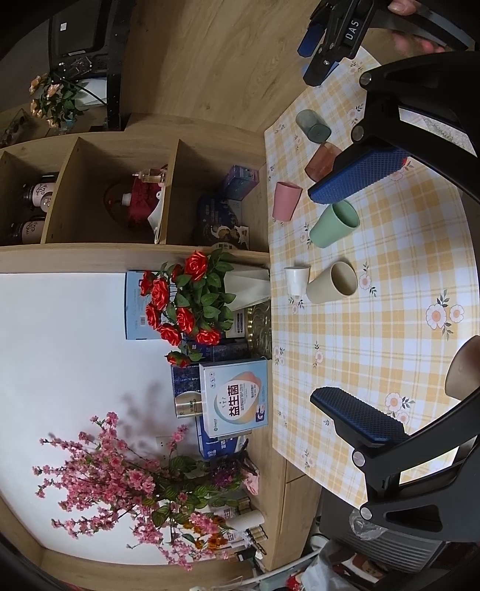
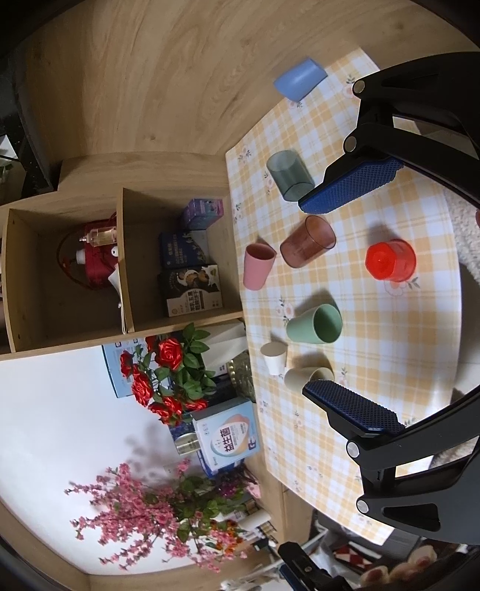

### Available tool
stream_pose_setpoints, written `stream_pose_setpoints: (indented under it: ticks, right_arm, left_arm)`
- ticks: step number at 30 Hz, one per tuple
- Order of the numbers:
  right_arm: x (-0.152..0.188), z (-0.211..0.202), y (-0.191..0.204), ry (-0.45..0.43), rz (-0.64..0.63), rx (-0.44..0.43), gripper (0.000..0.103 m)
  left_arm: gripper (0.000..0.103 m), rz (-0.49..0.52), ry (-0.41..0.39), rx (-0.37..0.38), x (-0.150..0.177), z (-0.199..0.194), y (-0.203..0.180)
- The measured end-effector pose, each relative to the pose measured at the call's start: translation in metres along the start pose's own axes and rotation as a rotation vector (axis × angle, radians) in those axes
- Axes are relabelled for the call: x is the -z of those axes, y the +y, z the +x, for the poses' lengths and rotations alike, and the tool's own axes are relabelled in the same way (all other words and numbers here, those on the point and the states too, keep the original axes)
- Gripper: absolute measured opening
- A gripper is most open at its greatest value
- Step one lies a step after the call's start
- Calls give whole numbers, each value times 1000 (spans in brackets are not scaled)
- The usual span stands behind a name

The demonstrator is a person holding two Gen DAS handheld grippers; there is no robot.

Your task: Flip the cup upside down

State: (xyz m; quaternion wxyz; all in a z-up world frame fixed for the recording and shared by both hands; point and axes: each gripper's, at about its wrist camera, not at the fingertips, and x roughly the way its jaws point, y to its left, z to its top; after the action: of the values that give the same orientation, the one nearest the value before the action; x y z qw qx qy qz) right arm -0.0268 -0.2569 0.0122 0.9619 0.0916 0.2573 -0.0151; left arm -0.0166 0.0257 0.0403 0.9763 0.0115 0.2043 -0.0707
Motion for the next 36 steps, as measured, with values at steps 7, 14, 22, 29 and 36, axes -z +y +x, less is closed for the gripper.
stream_pose_setpoints:
  ticks: [7,14,22,29,36]
  right_arm:
    - [0,-1,0,7,-5,29,88]
    - [1,1,0,18,-6,31,88]
    - [3,2,0,20,-7,32,88]
    - [4,2,0,22,-6,32,88]
    - [11,4,-2,36,-6,37,88]
  left_arm:
    - [97,1,-25,-21,-1,-4,0]
    - [97,-1,-17,-27,0,-2,0]
    - [97,-4,-9,-30,1,1,0]
    - [97,-6,-6,-40,2,1,0]
    - [97,0,11,-51,7,6,-2]
